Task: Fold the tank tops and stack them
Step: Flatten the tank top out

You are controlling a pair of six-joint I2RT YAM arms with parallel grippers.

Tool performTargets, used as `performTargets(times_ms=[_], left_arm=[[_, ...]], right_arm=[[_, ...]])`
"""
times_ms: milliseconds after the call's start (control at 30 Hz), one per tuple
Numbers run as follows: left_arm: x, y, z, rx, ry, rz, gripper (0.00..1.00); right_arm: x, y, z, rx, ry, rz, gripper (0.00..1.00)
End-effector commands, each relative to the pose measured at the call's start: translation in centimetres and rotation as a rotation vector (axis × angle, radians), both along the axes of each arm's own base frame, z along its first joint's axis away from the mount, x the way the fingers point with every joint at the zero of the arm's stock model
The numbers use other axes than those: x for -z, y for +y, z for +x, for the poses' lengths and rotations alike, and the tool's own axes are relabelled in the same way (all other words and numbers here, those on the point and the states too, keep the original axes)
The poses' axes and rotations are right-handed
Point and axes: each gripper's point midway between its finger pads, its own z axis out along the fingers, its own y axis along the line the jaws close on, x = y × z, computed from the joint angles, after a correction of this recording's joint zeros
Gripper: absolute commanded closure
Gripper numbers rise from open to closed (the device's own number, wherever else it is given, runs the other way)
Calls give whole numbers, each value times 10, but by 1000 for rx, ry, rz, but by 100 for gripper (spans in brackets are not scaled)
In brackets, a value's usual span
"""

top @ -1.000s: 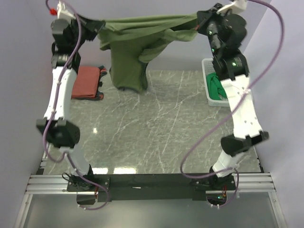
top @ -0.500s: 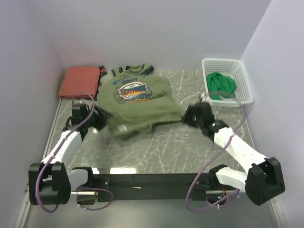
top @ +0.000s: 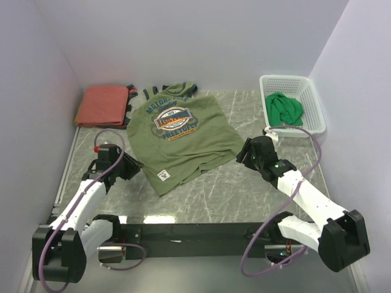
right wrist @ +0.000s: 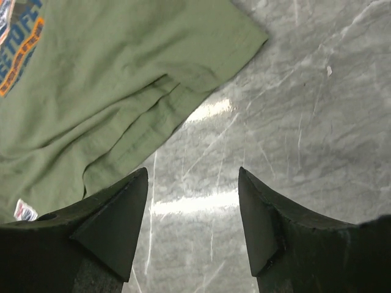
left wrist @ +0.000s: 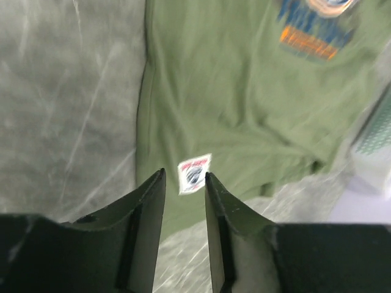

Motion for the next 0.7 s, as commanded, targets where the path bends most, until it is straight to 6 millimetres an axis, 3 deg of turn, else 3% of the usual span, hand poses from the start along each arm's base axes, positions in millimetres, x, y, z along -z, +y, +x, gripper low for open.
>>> performTargets(times_ms=[0, 167, 333, 667], left_arm=[[11, -16, -16, 17, 50, 27, 63], [27, -41, -48, 62, 166, 61, 61], [37, -41, -57, 30, 206, 94, 59], [58, -73, -78, 86, 309, 131, 57]], right_arm=[[-19, 0, 27, 45, -59, -2, 32], [-27, 5, 43, 41, -74, -5, 33], [-27, 3, 50, 48, -75, -20, 33], [-21, -2, 57, 47, -62, -20, 33]])
